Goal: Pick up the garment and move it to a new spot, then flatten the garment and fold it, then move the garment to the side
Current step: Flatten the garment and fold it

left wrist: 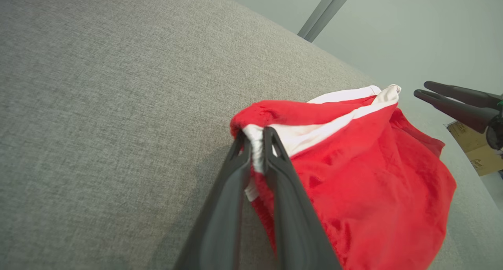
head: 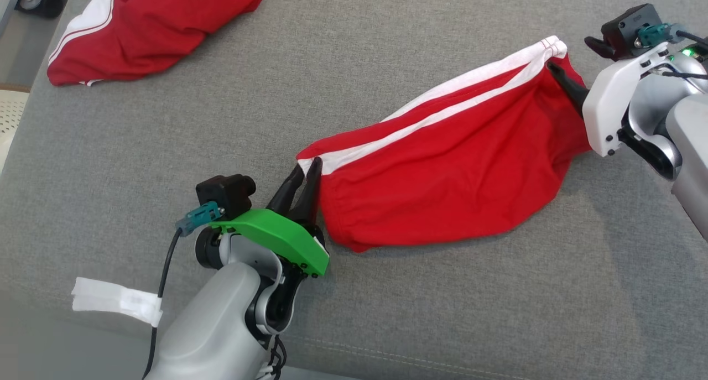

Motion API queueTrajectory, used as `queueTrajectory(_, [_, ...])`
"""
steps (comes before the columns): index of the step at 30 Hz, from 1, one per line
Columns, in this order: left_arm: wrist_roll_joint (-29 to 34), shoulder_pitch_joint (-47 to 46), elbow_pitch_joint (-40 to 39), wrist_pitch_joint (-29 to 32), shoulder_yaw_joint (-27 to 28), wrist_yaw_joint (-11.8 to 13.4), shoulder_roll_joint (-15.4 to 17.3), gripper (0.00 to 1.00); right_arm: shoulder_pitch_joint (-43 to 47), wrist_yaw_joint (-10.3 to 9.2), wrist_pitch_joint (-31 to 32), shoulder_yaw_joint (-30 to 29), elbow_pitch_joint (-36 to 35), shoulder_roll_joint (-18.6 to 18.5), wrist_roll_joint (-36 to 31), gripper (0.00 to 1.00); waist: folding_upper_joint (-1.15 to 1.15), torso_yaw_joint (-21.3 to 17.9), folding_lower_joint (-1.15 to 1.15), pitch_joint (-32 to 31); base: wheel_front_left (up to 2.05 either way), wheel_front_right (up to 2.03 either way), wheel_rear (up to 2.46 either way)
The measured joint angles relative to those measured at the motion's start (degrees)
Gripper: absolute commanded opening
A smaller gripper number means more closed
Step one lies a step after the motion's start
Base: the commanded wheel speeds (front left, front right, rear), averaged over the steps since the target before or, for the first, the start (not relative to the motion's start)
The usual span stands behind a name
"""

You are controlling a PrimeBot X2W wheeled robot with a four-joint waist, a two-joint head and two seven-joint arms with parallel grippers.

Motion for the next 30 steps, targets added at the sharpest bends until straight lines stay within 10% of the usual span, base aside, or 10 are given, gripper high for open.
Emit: queueTrajectory(30, [6.8, 1.3, -2.8, -2.9, 4.6, 0.8, -0.2, 1.0, 5.9, -0.03, -10.6, -7.4, 11.9, 4.2, 14.4, 1.0, 0.0, -0.9, 0.0, -1.4, 0.0, 0.0, 0.0])
